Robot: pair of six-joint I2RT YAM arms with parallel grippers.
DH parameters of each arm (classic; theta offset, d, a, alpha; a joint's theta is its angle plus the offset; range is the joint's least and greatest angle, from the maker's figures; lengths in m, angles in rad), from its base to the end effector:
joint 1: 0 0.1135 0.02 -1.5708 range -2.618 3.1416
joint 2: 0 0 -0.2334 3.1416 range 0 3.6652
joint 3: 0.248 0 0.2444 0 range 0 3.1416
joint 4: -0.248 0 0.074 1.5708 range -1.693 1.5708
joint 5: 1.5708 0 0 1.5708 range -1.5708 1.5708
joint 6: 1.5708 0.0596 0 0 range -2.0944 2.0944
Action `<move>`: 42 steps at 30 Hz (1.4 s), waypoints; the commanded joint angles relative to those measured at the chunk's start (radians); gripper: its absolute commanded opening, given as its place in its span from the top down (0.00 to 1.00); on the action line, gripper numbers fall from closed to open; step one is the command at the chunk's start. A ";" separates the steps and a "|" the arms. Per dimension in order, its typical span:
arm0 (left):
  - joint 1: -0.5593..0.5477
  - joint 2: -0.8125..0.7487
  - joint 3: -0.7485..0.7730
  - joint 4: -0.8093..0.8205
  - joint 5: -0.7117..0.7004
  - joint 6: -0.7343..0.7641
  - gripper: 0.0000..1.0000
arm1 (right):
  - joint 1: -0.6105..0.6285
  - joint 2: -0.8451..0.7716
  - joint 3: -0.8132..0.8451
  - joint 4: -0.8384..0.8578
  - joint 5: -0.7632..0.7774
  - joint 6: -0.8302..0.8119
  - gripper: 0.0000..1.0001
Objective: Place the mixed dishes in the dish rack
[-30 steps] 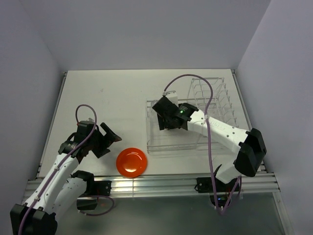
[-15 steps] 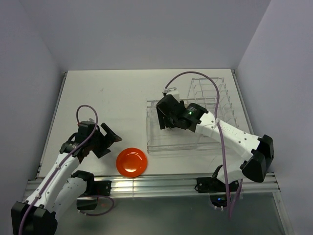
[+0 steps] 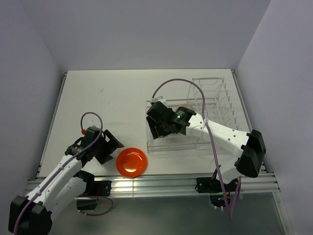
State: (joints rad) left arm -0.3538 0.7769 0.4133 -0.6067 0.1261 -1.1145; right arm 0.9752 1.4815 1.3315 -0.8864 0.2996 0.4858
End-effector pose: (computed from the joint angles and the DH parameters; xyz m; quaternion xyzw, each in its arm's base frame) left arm 0.1583 -0.0665 0.1391 -0.3366 0.8922 -0.2424 0.1788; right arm 0.1880 0.2460 0.2572 -0.1928 0.9348 0.0670 0.2905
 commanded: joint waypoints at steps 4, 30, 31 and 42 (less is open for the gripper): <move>-0.030 -0.036 -0.031 0.012 -0.112 -0.085 0.05 | 0.000 0.031 -0.014 0.066 -0.050 0.000 1.00; -0.068 0.038 -0.168 0.171 -0.045 -0.079 0.27 | -0.052 0.189 0.003 0.119 -0.116 0.013 0.39; -0.070 0.039 -0.166 0.173 -0.046 -0.077 0.28 | -0.052 0.188 0.008 0.119 -0.113 0.013 0.35; -0.074 0.047 -0.174 0.191 -0.040 -0.071 0.39 | -0.061 0.152 0.054 0.109 -0.108 0.004 0.00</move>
State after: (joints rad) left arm -0.4206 0.8051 0.2695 -0.3840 0.0994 -1.1984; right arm 0.9215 1.6569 1.3258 -0.8135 0.1970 0.4923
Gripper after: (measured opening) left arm 0.614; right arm 0.973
